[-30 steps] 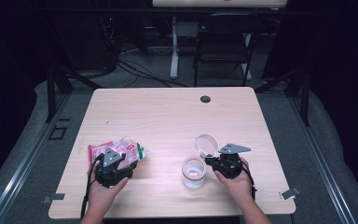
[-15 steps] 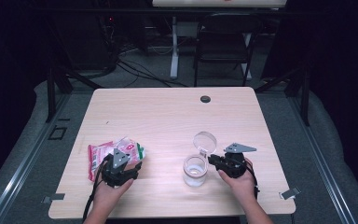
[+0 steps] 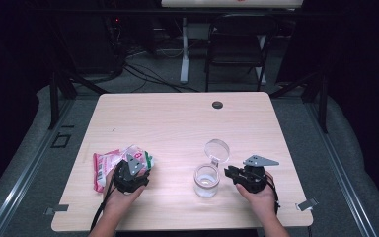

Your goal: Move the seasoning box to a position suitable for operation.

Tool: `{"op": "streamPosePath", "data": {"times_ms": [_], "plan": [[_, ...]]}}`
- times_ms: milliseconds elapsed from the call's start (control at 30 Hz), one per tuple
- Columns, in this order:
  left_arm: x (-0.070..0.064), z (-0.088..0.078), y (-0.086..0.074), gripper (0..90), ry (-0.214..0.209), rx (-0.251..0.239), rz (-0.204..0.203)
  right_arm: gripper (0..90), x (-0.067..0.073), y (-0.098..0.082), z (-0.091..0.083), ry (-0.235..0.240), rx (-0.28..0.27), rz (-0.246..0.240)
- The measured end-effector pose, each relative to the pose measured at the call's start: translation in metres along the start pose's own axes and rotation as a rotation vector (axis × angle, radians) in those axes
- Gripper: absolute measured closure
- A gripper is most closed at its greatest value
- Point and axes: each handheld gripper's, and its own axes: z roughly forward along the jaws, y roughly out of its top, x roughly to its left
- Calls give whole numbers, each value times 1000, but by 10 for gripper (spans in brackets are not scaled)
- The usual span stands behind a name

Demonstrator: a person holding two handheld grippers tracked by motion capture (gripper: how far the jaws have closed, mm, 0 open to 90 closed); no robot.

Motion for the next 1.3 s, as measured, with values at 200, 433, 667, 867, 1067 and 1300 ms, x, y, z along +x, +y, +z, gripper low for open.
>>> {"op": "streamPosePath", "data": {"times_ms": [200, 433, 667, 867, 1067, 1300], "plan": [[-3, 10, 0, 387, 67, 12, 36, 736, 0, -3, -5, -12, -4, 0], [-3, 17, 0, 394, 84, 31, 54, 731, -1, -5, -8, -15, -8, -2], [-1, 23, -2, 415, 115, 43, 49, 724, 0, -6, -9, -12, -9, 0], [3, 25, -3, 438, 112, 51, 22, 722, 0, -6, -9, -11, -9, 0], [5, 25, -3, 490, 120, 57, 13, 719, 0, -6, -9, -13, -10, 0], [10, 23, -4, 582, 98, 52, -13, 715, 0, -6, -9, -12, -12, 3]]}}
